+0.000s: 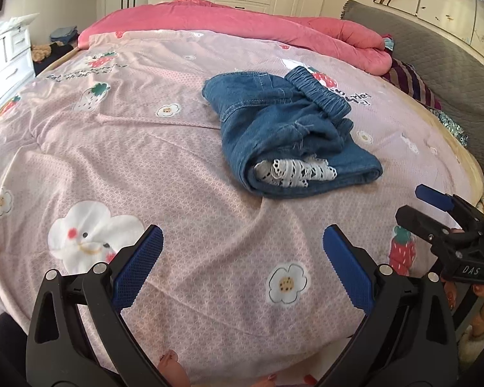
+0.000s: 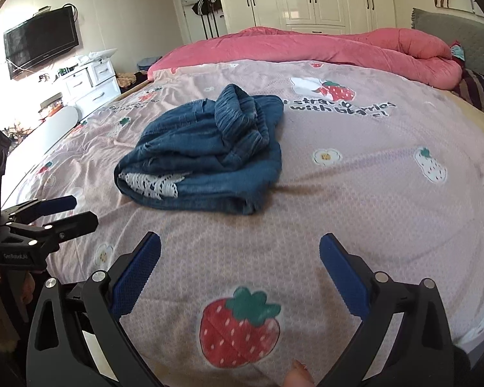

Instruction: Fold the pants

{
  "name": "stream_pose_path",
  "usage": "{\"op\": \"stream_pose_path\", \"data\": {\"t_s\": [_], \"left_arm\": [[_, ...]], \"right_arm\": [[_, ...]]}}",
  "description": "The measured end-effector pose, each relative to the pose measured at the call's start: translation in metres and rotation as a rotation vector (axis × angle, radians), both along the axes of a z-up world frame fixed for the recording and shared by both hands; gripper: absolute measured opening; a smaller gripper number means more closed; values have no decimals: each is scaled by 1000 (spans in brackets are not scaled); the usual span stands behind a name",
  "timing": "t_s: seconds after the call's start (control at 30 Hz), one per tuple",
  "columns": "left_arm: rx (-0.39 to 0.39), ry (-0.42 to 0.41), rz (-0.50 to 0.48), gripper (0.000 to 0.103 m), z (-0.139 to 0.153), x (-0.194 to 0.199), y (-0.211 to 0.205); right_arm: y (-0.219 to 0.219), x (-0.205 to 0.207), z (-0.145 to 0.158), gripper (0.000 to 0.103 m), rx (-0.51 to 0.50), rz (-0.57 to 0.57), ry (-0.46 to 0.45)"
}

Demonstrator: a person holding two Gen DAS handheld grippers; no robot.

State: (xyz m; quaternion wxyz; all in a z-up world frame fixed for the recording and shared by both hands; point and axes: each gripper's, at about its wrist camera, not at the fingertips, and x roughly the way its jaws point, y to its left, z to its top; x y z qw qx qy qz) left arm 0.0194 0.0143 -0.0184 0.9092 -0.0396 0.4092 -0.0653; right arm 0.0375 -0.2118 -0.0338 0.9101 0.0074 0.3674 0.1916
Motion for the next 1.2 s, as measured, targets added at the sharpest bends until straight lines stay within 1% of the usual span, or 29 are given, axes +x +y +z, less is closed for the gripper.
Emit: {"op": "stream_pose_path", "data": {"t_s": [0.2,0.43,0.73,1.2], "left_arm": [[4,5,5,94,-5,-12,1],[-10,5,32,94,-13,-24,4],[-9,14,23,94,-15,-23,2],[15,-3,22,94,-13,-24,-2]], "right_arm": [[1,-6,-2,98,-12,-3,-6],[0,-9,-5,98,-37,-11,-20],[4,-8,-9,98,-40,8,-16],[3,-5,-11,98,-34,1,-4]]}}
